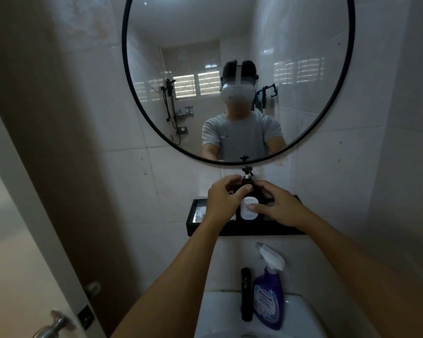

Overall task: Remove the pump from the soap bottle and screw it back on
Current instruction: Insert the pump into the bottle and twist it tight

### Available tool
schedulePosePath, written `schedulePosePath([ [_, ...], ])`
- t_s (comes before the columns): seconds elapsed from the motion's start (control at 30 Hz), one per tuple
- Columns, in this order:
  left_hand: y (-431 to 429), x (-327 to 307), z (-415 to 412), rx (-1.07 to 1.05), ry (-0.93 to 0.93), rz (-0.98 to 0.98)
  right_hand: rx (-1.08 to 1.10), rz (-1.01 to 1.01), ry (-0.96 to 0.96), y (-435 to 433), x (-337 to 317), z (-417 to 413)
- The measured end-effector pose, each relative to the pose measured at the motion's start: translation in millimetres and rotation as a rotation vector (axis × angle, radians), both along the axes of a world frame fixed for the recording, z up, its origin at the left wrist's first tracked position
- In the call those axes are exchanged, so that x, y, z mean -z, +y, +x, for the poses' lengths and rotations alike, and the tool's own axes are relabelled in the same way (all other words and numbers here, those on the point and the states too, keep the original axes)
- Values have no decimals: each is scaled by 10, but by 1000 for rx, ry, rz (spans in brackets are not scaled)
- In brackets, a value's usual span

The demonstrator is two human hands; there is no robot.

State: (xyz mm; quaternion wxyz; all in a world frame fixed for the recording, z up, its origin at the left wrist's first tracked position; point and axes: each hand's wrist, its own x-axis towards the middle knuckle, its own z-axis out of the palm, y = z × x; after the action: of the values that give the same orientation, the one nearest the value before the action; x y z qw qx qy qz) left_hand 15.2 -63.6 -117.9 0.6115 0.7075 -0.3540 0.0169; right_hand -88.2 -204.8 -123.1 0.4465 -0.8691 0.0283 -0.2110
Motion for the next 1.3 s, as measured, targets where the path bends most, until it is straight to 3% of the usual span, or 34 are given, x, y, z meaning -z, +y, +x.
schedulePosePath([
  [1.3,7,-7,36,78,78,-45,50,49,-9,-19,89,20],
])
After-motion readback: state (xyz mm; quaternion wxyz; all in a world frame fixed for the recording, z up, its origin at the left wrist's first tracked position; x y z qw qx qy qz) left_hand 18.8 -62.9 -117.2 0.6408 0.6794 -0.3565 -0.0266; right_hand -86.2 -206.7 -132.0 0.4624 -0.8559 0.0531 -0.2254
